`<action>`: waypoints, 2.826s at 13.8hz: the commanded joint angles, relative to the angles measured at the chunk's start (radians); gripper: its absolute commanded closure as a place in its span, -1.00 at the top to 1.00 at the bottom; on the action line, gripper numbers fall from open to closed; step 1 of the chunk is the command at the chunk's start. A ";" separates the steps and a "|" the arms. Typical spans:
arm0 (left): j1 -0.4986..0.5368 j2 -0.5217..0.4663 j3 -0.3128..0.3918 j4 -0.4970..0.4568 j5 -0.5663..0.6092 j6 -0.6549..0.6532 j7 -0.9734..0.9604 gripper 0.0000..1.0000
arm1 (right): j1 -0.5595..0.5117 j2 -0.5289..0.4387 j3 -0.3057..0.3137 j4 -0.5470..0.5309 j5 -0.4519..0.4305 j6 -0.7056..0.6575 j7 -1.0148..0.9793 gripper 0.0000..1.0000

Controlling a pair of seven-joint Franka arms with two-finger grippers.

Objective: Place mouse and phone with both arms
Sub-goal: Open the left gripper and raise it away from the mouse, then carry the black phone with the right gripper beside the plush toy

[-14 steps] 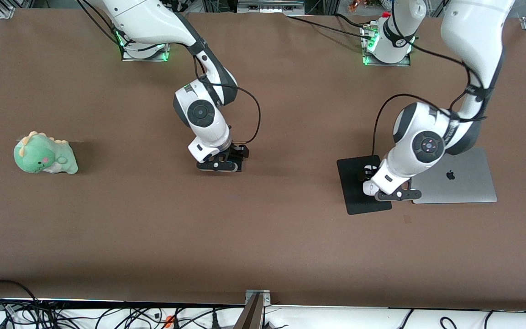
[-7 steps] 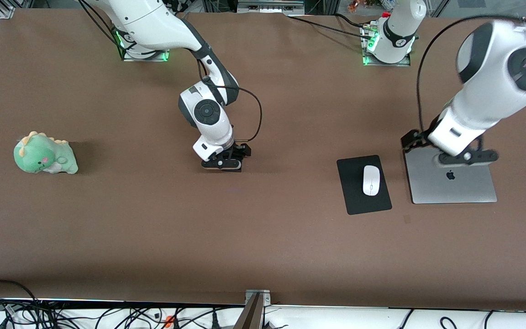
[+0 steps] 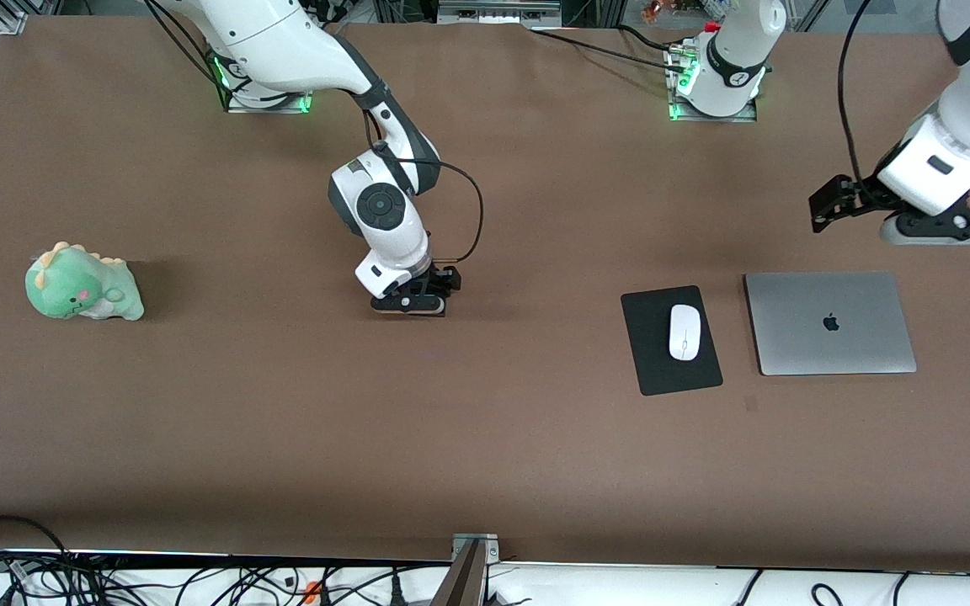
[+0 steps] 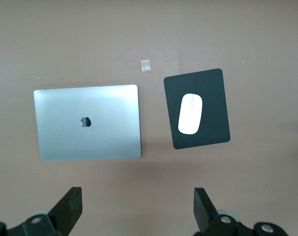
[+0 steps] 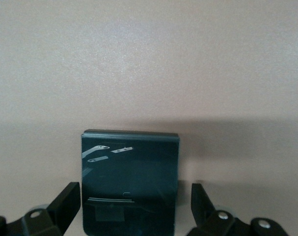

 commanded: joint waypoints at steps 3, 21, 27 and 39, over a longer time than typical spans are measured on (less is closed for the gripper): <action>0.030 -0.001 -0.010 0.065 -0.021 -0.059 0.041 1.00 | 0.008 0.033 -0.006 0.024 -0.004 0.029 0.016 1.00; 0.021 0.013 -0.027 0.102 -0.027 -0.073 0.031 1.00 | -0.188 -0.031 -0.009 0.214 0.007 -0.437 -0.267 -0.34; 0.021 0.013 -0.027 0.102 -0.029 -0.074 0.031 1.00 | -0.367 -0.177 -0.113 0.052 0.009 -0.456 -0.574 -0.34; 0.021 0.012 -0.027 0.102 -0.027 -0.076 0.031 1.00 | -0.541 -0.253 -0.187 -0.383 0.009 0.105 -0.792 -0.34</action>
